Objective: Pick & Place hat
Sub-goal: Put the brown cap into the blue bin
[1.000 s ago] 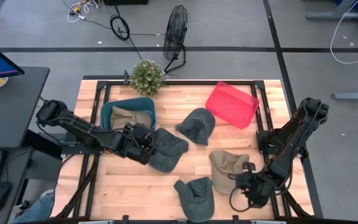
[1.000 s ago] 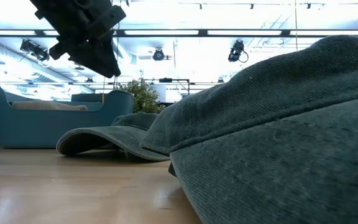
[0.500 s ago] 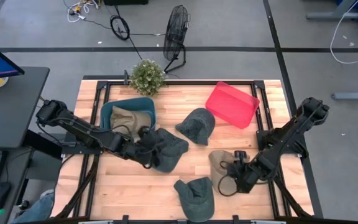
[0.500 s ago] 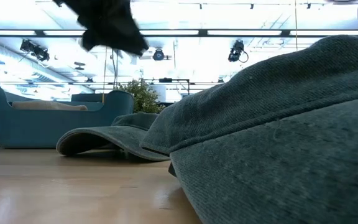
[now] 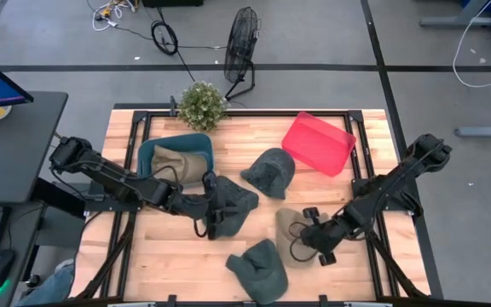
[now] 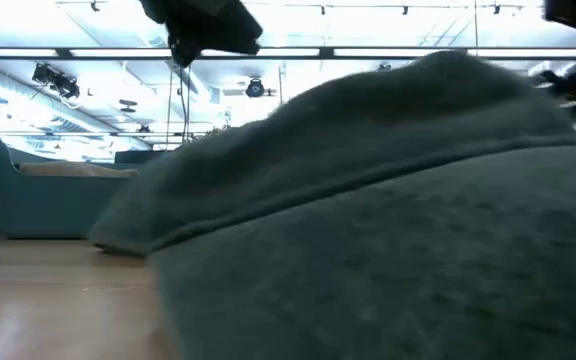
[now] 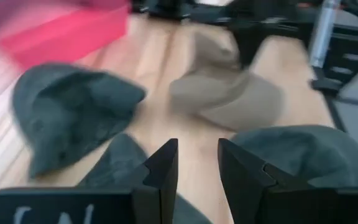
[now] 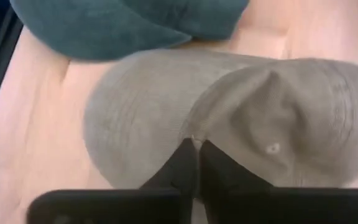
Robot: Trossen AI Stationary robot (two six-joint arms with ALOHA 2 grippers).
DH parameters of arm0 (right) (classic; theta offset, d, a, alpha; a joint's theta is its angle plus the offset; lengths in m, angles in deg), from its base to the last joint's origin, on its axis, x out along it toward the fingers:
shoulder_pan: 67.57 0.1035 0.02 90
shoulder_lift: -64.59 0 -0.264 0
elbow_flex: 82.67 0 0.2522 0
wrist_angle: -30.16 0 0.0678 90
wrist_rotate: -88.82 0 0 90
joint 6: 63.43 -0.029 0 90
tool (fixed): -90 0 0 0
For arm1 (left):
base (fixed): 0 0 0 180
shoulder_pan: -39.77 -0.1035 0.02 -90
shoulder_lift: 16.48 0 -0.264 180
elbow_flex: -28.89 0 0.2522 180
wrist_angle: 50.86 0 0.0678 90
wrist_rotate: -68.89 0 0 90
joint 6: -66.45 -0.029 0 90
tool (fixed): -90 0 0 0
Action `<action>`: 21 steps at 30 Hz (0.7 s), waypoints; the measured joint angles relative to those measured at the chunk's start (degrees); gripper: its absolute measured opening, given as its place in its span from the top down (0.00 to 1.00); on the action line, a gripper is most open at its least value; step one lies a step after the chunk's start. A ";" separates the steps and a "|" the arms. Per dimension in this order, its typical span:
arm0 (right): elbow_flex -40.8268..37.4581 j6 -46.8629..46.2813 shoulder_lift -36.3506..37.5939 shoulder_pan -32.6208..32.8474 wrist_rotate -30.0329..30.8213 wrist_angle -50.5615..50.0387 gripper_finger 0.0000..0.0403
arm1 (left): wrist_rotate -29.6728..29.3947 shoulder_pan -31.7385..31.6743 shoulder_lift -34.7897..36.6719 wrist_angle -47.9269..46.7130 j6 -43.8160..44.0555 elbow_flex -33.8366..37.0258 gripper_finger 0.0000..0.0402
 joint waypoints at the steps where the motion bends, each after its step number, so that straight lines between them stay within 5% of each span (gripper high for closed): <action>1: 0.42 1.33 0.00 -0.87 0.05 -0.06 0.97 | 1.14 -0.13 0.00 1.13 -1.69 0.00 0.71; 9: 9.03 18.69 0.00 -9.38 1.16 0.14 0.98 | 11.11 -1.87 -0.84 13.72 -12.43 0.00 0.71; 21: 13.31 32.40 -0.38 -21.24 -5.21 1.06 0.99 | 12.06 -4.43 -4.42 18.27 -21.16 0.00 0.68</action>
